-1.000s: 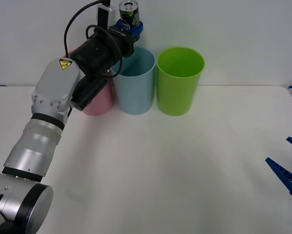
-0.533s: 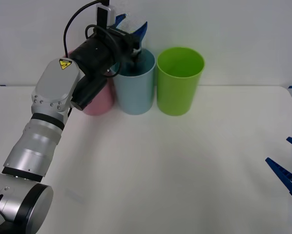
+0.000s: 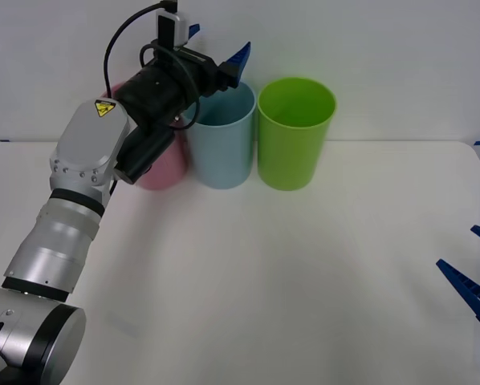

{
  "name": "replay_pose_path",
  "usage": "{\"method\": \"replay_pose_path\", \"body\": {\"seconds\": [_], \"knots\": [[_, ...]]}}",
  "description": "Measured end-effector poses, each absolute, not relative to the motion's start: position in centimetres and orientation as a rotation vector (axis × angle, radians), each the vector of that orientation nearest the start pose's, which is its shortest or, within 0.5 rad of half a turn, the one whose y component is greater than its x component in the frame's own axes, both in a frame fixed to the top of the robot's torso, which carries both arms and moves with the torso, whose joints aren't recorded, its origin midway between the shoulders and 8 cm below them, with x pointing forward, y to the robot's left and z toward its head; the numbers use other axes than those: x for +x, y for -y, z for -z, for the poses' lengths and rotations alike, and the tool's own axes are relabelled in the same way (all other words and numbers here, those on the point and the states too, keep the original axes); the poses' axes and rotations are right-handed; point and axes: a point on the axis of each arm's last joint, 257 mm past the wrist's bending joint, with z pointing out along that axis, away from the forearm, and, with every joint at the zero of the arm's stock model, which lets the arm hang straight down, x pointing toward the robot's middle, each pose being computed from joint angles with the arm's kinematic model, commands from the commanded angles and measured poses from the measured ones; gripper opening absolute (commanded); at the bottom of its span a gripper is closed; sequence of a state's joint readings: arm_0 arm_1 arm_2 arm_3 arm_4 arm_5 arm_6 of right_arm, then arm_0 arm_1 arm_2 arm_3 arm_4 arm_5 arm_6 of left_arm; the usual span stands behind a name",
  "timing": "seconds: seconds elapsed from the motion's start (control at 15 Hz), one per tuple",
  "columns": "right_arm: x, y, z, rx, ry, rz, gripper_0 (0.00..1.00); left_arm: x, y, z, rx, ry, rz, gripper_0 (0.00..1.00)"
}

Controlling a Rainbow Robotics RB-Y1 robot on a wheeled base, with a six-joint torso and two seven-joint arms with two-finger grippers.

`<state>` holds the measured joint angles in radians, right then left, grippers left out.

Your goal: Grasp the object on the table and drop it into the matching bin: aluminum can to the light blue bin, PET bottle to the pink bin.

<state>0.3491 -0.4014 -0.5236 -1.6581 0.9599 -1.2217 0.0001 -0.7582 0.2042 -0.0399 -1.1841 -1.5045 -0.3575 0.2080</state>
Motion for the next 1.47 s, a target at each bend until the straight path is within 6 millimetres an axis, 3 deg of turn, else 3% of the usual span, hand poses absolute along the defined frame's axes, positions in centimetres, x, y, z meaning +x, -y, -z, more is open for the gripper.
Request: {"method": "replay_pose_path", "body": {"seconds": [0.47,0.93,1.47], "knots": [[34.2,33.0,16.9,-0.465,-1.441,-0.567,1.00,64.2,-8.3,-0.1,0.395,-1.259,0.487,1.00],[34.2,33.0,16.9,-0.465,-1.441,-0.567,1.00,59.6,-14.6,1.0,0.323,-1.236,0.516,1.00],[34.2,33.0,16.9,-0.465,-1.441,-0.567,1.00,53.5,-22.0,3.8,0.326,-1.265,0.526,1.00]]}}
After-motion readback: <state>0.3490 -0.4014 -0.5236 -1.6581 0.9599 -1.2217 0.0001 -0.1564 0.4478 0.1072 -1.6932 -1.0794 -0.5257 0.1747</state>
